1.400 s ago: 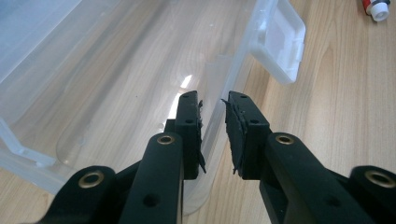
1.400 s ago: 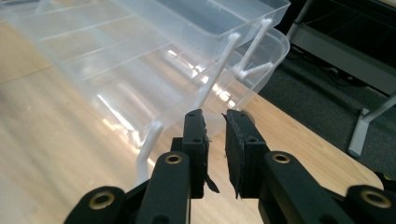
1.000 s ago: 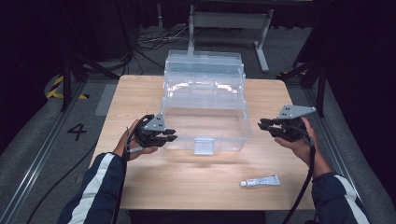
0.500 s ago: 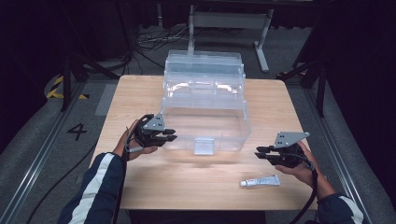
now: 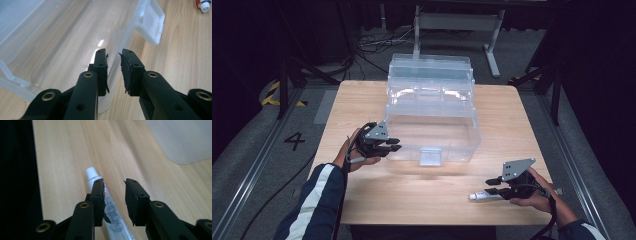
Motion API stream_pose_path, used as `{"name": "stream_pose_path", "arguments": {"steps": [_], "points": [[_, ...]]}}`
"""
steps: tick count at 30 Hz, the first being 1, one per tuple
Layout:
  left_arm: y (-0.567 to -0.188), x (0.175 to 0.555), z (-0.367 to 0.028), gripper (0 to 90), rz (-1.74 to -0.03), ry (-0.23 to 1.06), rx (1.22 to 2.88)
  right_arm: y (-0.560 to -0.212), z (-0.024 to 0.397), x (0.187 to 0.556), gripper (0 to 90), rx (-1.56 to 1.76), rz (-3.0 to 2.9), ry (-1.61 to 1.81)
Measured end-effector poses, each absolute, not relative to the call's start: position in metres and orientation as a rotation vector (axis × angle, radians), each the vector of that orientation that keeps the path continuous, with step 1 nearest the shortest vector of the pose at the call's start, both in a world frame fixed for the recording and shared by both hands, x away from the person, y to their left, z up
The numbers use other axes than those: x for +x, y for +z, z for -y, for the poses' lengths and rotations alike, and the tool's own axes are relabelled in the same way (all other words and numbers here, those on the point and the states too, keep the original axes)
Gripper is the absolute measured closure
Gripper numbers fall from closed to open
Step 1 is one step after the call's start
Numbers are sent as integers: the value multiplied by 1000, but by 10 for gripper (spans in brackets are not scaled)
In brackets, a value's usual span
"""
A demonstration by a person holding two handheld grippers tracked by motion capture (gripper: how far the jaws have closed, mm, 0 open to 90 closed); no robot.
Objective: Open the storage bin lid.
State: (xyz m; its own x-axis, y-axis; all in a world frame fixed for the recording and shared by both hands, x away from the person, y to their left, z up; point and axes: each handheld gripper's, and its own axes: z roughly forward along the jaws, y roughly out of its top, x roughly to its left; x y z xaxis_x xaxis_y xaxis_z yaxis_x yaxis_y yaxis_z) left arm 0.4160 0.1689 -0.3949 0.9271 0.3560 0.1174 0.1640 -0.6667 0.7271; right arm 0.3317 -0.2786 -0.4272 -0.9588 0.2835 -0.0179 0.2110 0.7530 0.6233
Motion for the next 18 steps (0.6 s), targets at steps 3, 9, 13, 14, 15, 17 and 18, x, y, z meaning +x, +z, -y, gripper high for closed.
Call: {"name": "stream_pose_path", "arguments": {"steps": [3, 9, 13, 14, 15, 17, 18], "points": [[-395, 416, -169, 751, -366, 320, 2307, -432, 274, 330, 655, 367, -2881, 948], [-395, 416, -169, 749, -371, 318, 2305, -439, 267, 329, 608, 307, -2948, 872], [-395, 416, -169, 744, -372, 320, 2307, -440, 264, 331, 588, 298, -2966, 812], [-396, 416, -169, 744, -375, 319, 2312, -441, 263, 332, 588, 288, -2972, 788], [-396, 416, -169, 740, -375, 320, 2311, -441, 261, 332, 587, 287, -2978, 765], [-396, 416, -168, 736, -376, 319, 2312, -442, 257, 334, 603, 268, -2975, 709], [-396, 416, -168, 734, -373, 320, 2314, -442, 257, 334, 606, 259, -2979, 700]]}}
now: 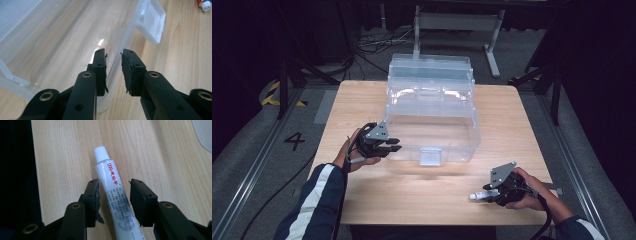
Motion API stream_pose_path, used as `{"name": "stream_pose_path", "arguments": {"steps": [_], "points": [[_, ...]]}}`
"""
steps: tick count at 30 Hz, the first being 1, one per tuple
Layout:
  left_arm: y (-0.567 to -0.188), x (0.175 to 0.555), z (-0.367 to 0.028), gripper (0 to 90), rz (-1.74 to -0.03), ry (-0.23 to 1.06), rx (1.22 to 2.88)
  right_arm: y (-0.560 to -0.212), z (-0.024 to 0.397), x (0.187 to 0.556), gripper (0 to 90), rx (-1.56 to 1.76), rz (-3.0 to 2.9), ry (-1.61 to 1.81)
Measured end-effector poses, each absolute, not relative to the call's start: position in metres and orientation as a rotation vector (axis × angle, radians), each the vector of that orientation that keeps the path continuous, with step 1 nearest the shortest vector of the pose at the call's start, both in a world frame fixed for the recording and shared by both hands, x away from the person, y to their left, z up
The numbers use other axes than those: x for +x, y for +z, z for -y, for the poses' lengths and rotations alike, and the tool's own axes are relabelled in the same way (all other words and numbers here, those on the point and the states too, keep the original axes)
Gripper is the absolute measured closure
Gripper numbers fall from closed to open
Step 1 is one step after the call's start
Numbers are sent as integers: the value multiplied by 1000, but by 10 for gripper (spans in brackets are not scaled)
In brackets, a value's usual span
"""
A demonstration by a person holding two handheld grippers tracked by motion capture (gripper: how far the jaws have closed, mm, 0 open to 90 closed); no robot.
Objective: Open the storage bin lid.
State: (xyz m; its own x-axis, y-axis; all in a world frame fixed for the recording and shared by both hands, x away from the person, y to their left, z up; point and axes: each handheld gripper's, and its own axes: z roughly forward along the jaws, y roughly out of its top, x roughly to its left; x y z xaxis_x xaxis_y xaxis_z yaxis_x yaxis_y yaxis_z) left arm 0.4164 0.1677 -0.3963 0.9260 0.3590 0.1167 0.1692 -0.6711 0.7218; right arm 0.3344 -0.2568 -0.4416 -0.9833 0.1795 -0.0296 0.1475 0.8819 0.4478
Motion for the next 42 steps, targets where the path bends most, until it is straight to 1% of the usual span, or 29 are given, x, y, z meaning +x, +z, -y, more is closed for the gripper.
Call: {"name": "stream_pose_path", "arguments": {"steps": [10, 11, 14, 27, 35, 39, 42], "points": [[-397, 416, -165, 716, -365, 342, 2337, -445, 244, 339, 633, 197, -3043, 520], [-397, 416, -166, 717, -365, 343, 2337, -447, 242, 340, 666, 189, -3048, 516], [-397, 416, -166, 716, -366, 341, 2338, -447, 242, 342, 701, 204, -3054, 517], [-397, 416, -167, 713, -356, 344, 2341, -447, 241, 345, 707, 231, -3064, 549], [-391, 411, -172, 720, -334, 378, 2316, -448, 246, 345, 708, 257, -3026, 598], [-385, 407, -176, 667, -341, 409, 2310, -447, 248, 346, 708, 274, -3018, 612], [-383, 405, -181, 667, -347, 415, 2300, -447, 249, 347, 708, 283, -3014, 619]]}}
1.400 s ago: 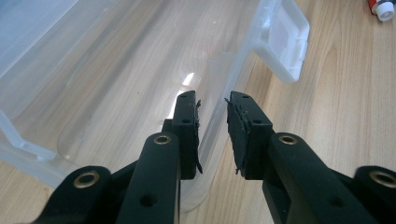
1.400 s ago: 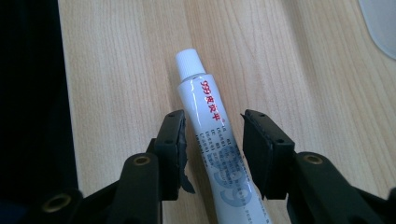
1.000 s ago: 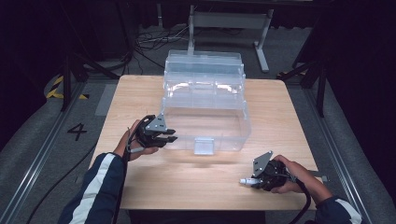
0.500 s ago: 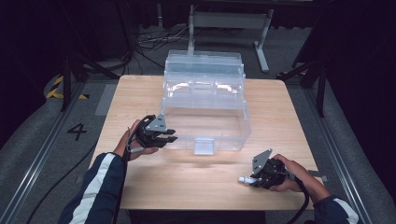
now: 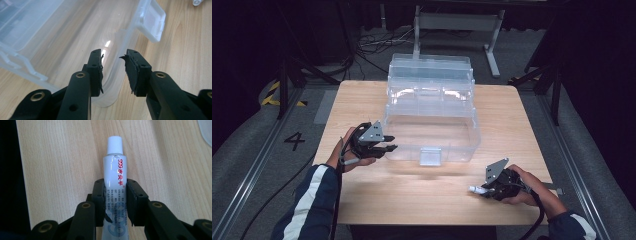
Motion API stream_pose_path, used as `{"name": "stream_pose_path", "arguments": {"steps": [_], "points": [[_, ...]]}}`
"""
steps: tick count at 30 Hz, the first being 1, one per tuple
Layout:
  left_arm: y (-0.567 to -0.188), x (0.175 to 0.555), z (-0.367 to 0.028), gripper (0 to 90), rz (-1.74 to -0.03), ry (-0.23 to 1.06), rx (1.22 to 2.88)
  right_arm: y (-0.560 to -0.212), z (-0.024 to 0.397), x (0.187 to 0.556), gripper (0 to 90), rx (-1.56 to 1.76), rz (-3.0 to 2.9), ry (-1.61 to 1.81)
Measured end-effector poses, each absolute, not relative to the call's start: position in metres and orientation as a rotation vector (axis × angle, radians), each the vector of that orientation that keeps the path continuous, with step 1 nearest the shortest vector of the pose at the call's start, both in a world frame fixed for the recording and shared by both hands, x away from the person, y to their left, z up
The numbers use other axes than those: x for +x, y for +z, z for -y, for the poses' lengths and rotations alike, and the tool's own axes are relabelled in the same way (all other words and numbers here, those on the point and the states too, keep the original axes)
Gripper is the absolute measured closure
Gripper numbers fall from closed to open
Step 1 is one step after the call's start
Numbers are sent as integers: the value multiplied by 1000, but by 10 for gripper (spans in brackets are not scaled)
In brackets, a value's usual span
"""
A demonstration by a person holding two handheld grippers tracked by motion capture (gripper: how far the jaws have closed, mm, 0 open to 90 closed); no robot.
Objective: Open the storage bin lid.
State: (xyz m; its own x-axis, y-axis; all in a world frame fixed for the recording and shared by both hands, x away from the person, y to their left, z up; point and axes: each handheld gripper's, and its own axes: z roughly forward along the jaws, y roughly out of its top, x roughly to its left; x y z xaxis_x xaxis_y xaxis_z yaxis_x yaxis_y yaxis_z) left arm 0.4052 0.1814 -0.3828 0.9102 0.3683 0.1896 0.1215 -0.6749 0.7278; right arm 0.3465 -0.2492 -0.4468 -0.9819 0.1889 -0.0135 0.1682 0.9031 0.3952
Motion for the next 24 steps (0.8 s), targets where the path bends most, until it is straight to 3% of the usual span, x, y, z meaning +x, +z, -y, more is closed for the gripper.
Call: {"name": "stream_pose_path", "arguments": {"steps": [9, 16, 24], "points": [[-378, 394, -199, 605, -399, 464, 2275, -446, 252, 348, 708, 307, -2998, 635], [-384, 383, -218, 500, -495, 516, 2284, -443, 258, 353, 708, 357, -2966, 668], [-411, 376, -235, 475, -545, 455, 2360, -435, 264, 357, 709, 415, -2935, 713]]}}
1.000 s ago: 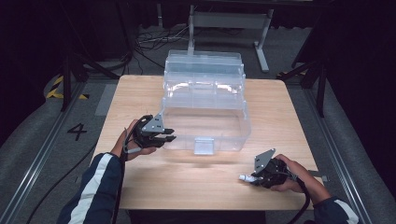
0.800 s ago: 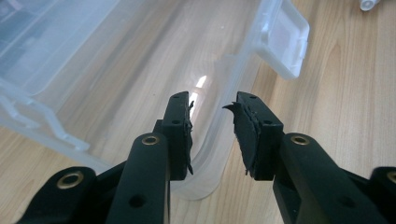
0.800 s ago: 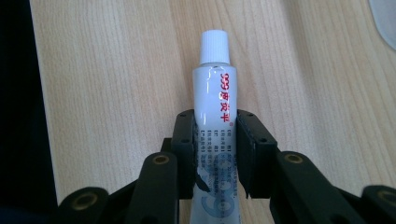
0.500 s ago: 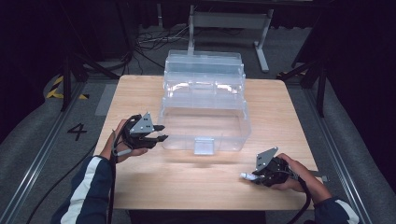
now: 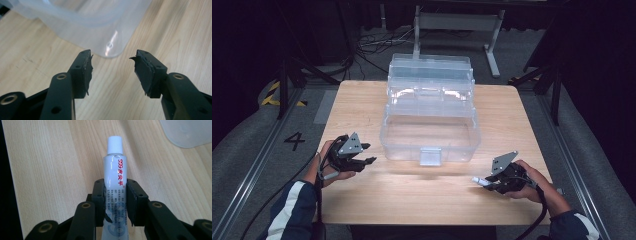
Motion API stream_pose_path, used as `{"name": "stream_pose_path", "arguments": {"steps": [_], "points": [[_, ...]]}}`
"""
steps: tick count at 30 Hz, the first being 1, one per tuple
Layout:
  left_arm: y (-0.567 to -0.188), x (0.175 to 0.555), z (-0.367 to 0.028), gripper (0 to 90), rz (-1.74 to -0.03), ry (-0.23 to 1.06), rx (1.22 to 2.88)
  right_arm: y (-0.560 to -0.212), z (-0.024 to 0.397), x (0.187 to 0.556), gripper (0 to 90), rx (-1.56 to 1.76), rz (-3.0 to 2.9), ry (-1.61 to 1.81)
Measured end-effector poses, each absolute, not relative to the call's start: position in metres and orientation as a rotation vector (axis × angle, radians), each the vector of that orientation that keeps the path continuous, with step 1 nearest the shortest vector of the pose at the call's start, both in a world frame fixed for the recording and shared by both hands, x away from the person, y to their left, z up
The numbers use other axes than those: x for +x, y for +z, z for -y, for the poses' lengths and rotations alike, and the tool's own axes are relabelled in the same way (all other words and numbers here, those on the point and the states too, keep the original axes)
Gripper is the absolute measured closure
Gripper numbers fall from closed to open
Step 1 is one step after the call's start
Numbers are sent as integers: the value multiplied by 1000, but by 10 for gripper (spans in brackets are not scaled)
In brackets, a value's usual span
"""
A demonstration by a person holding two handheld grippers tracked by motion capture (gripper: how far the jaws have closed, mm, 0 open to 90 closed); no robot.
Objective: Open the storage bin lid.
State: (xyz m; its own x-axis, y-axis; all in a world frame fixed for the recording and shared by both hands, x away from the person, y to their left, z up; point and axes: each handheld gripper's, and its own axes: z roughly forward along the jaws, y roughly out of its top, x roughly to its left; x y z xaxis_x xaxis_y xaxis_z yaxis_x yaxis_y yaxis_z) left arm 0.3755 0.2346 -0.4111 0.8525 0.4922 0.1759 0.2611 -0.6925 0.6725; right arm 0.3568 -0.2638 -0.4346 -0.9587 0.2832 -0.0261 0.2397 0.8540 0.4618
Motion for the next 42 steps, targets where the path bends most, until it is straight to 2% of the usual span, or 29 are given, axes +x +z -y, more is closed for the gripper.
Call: {"name": "stream_pose_path", "arguments": {"steps": [2, 4, 10, 24, 33, 42], "points": [[-419, 375, -238, 453, -564, 420, 2378, -432, 265, 357, 709, 407, -2925, 710], [-429, 374, -240, 334, -587, 376, 2387, -429, 267, 358, 709, 417, -2913, 714], [-450, 372, -249, 251, -657, 327, 2350, -422, 272, 362, 709, 448, -2885, 719], [-475, 373, -260, 225, -756, 262, 2354, -400, 283, 374, 709, 510, -2818, 736], [-482, 368, -264, 176, -767, 287, 2284, -386, 282, 380, 709, 502, -2792, 736], [-483, 367, -264, 173, -773, 296, 2277, -372, 284, 385, 709, 490, -2760, 742]]}}
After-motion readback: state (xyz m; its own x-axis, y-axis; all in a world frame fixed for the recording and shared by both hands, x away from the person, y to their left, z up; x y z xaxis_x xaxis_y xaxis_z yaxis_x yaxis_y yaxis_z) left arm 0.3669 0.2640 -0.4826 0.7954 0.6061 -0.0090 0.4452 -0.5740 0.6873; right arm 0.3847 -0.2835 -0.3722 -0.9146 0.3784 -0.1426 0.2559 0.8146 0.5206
